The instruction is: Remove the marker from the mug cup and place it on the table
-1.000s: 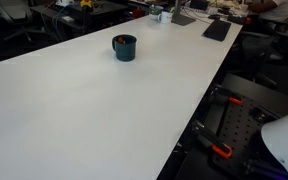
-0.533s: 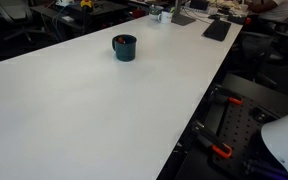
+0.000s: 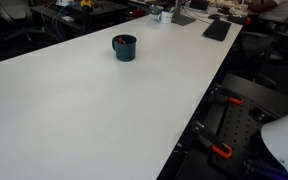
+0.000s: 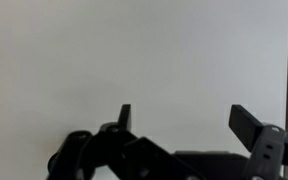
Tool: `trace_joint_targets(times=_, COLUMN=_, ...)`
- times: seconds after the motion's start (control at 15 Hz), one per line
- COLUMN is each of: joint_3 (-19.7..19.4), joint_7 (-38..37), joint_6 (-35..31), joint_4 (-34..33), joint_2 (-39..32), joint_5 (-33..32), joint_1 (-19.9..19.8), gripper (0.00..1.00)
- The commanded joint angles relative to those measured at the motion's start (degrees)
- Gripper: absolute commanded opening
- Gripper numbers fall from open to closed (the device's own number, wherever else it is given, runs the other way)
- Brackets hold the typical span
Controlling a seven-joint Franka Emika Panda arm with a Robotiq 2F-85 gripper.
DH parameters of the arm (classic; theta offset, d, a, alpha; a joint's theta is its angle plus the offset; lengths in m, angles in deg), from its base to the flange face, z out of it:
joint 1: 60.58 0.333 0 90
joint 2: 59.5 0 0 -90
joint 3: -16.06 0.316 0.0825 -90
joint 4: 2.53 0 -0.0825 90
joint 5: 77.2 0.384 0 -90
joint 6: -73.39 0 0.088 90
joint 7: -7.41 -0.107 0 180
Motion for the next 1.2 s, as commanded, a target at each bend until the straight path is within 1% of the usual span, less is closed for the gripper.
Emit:
trace_joint_targets(times=0.0, joint_3=-3.3, joint_7=5.91, joint_6=0.36, joint_4=-3.77, joint_2=-4.24, joint_5=3.96, joint_1=-0.67, gripper=1.0)
trace_joint_targets(times=0.27, joint_3=-7.23, joint_7=13.62, joint_6=1.82, joint_4=-7.82, joint_2=-9.65, joint_5=10.85, joint_1=-1.63, gripper=1.0)
trace_joint_targets(times=0.53, joint_3=-9.37, joint_7=17.51, joint_6=2.39, joint_4=-10.82, joint_2=-14.53, joint_5=15.72, joint_1=-3.51, gripper=1.0)
trace_joint_targets(times=1.13, joint_3=-11.62, joint_7=16.35, joint_6=1.9, joint_4=-14.31, joint_2=-21.24, joint_5=21.97, joint_1=-8.41, gripper=1.0)
